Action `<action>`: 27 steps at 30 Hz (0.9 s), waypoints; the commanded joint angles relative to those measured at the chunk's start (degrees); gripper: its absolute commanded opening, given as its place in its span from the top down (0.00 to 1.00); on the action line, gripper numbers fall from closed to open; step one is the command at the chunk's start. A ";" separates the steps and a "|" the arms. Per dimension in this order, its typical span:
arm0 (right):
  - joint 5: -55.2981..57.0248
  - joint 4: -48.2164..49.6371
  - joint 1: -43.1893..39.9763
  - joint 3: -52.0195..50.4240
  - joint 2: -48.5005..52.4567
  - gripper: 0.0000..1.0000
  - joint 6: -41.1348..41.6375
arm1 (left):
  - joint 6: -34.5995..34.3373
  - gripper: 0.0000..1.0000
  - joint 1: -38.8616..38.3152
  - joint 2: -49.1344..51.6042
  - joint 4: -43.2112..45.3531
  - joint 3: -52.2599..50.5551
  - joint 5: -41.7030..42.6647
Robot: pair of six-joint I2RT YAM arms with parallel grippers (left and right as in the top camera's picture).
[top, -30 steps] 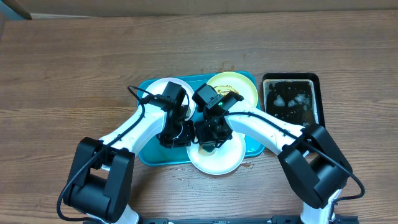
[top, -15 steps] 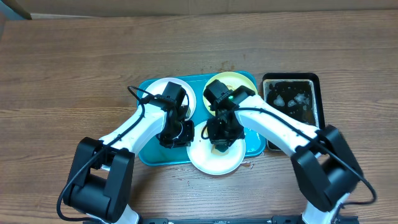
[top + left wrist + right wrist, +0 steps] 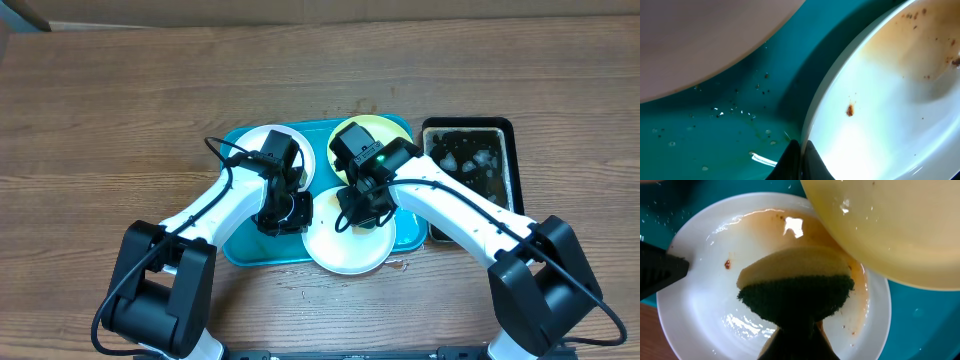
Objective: Clean dirty plates on tray and stack at the side
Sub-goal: 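Keep scrubbing the plate surface with the sponge, left gripper holding rim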
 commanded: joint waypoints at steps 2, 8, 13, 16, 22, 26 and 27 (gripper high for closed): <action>1.44 4.11 0.09 -3.52 -1.09 0.96 -1.01 | -0.81 0.96 -0.02 0.46 -0.24 0.46 0.02; 4.09 13.03 0.09 -9.81 -1.09 0.96 -4.72 | -0.81 0.96 -0.02 0.46 -0.61 0.46 0.02; 7.76 17.11 0.09 -12.26 -1.09 0.96 -9.84 | -0.83 0.96 -0.02 0.46 -0.68 0.46 0.04; 1.51 17.18 0.17 -12.26 -1.09 0.96 -12.83 | -0.83 0.96 -0.02 0.46 -0.68 0.46 0.04; -19.52 17.29 0.20 -12.26 -1.09 0.82 -17.27 | -0.83 0.96 -0.02 0.46 -0.68 0.46 0.07; -11.74 18.08 0.07 -12.20 -1.11 0.83 -15.13 | -0.83 0.96 -0.02 0.46 -0.68 0.46 0.07; -5.68 18.08 -0.11 -12.17 -1.11 0.88 -11.93 | -0.83 0.96 -0.02 0.46 -0.68 0.46 0.07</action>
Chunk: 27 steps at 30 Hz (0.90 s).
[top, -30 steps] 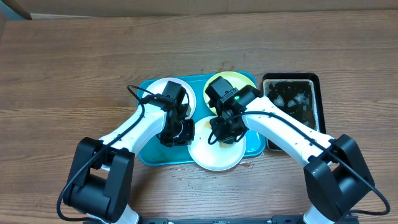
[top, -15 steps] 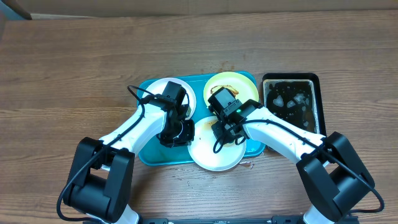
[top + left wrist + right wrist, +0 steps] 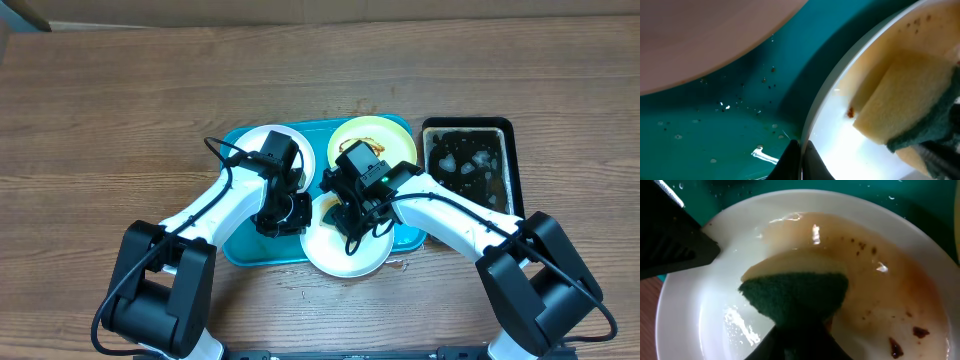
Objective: Clean dirty plates on tray and stack at the side
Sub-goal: 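Keep scrubbing the plate surface with the sponge, left gripper holding rim, then wipe the plate's remaining sauce with the sponge in right gripper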
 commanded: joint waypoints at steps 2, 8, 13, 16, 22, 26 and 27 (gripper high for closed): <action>18.25 0.07 -0.17 -0.44 -1.11 0.89 10.67 | -0.81 0.96 -0.07 0.46 0.26 0.46 0.48; 31.45 -1.51 -0.17 0.87 -1.11 0.89 14.56 | -0.81 0.96 -0.07 0.46 0.17 0.46 0.48; 25.31 -5.16 -0.15 0.85 -1.11 0.94 14.25 | -0.81 0.96 -0.07 0.46 0.04 0.46 0.48; 12.39 -5.27 -0.02 0.85 -1.11 0.94 9.86 | -0.81 0.96 -0.07 0.46 0.07 0.46 0.46; -5.60 -2.58 1.70 0.85 -1.11 0.93 7.06 | -0.81 0.96 -0.07 0.46 0.04 0.46 0.48; -6.78 -0.52 2.89 0.85 -1.11 0.93 7.54 | -0.81 0.96 -0.07 0.46 0.04 0.46 0.48; -6.78 0.04 3.04 0.85 -1.11 0.93 8.04 | -0.81 0.96 -0.07 0.46 0.04 0.46 0.48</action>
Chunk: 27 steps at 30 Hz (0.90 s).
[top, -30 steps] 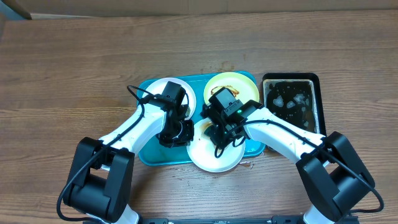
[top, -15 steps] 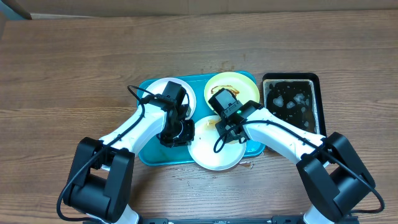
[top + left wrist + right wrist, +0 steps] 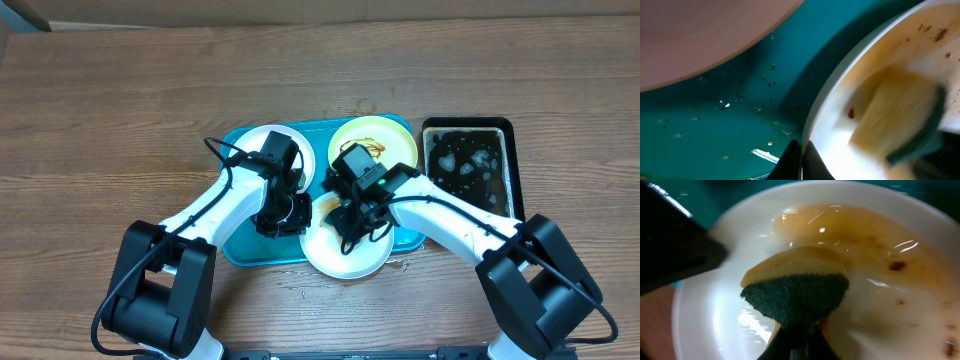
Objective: Clean dirty plates on tray and stack at the side
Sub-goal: 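Wipe the plate's remaining sauce with the sponge in right gripper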
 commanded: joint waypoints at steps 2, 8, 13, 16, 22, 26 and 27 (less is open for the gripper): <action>-6.51 2.56 1.44 0.50 -0.74 0.93 1.46 | -0.83 0.96 -0.04 0.46 0.35 0.46 0.46; -6.40 6.82 1.55 0.50 -0.74 0.92 4.74 | -0.83 0.96 -0.04 0.46 0.35 0.46 0.46; -5.64 9.81 1.53 0.50 -0.74 0.92 10.49 | -0.83 0.96 -0.04 0.46 0.35 0.46 0.46; -0.76 10.03 1.53 0.50 -0.74 0.93 19.37 | -0.83 0.96 -0.04 0.46 0.35 0.46 0.46; 0.87 10.69 1.53 0.50 -0.74 0.96 34.18 | -0.83 0.96 -0.04 0.46 0.37 0.46 0.46; 5.07 10.58 1.53 0.50 -0.74 0.96 44.96 | -0.85 0.96 -0.04 0.46 0.37 0.46 0.46; 5.90 10.73 1.53 0.50 -0.74 0.96 46.93 | -0.83 0.96 -0.04 0.46 0.37 0.46 0.46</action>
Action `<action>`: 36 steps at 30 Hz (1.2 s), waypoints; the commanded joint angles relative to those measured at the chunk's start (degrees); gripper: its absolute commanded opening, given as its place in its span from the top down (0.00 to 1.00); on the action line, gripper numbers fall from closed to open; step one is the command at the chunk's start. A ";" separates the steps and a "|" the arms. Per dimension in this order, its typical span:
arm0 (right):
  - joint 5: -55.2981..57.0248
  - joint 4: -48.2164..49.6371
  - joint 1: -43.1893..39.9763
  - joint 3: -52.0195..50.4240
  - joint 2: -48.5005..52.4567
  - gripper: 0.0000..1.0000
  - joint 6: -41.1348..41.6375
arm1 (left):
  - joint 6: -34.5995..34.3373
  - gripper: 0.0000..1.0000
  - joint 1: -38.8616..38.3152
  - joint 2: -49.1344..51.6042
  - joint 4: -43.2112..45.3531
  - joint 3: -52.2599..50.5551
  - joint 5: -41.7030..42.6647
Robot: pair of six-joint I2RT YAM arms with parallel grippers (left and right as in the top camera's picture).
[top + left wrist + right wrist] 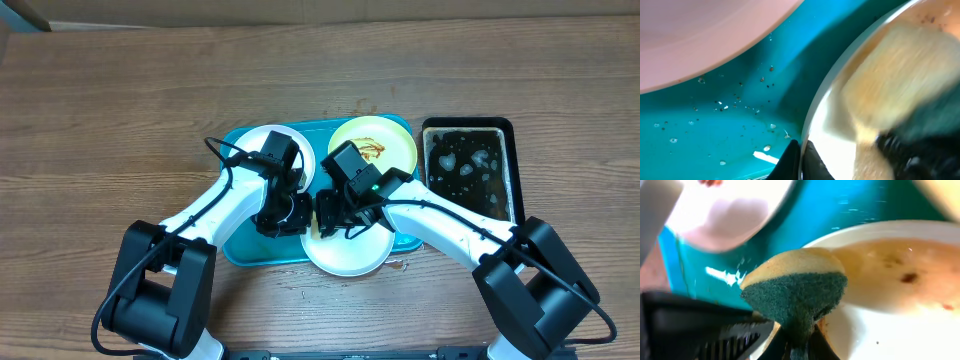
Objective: Clean dirty plates on tray and stack at the side
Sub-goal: 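Wipe the plate's remaining sauce with the sponge in right gripper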
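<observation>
A white plate (352, 252) smeared with brown sauce lies at the front edge of the teal tray (243, 247). My left gripper (800, 150) is shut on that plate's left rim (815, 115). My right gripper (797, 337) is shut on a yellow-and-green sponge (797, 292), which is over the plate's left side, close to the left gripper (705, 327). The sponge (900, 95) shows blurred in the left wrist view. A second white plate (262, 140) lies at the tray's back left, and a yellow plate (385, 143) with a brown smear at its back right.
A black tray (468, 170) with dark wet contents stands to the right of the teal tray. Crumbs and water drops spot the teal tray floor (725, 110). The wooden table (120, 90) lies all around.
My right gripper has moved the sponge leftward across the white plate, up to its left rim beside the left gripper. The left gripper still holds the plate's rim.
The left gripper has held the white plate's rim throughout. The sponge was first over the plate's middle near the yellow plate, then on the sauce smear further left, then over the plate's left part, and now at its left rim.
</observation>
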 commanded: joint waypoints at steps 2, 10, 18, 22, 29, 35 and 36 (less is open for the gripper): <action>5.31 1.22 -0.04 0.50 -0.74 0.96 15.72 | -0.81 0.96 -0.02 0.46 0.15 0.46 0.44; 8.13 2.69 0.68 -0.26 -0.72 0.96 22.25 | -0.81 0.96 -0.02 0.46 0.17 0.46 0.44; 13.90 3.78 4.09 -1.03 -0.68 0.96 32.94 | -0.90 0.96 -0.02 0.46 0.17 0.46 0.44; 16.92 3.34 5.33 -1.03 -0.68 0.96 42.14 | -0.96 0.96 -0.02 0.46 0.15 0.46 0.44; 18.71 3.37 5.64 -1.03 -0.68 0.96 47.41 | -0.96 0.96 -0.02 0.46 0.17 0.46 0.83; 17.11 3.89 5.64 -1.03 -0.68 0.95 42.51 | -0.94 0.96 -0.02 0.46 -0.44 0.46 0.00; 17.27 4.04 5.64 -1.03 -0.68 0.93 42.42 | -0.94 0.96 -0.02 0.46 -0.44 0.46 0.00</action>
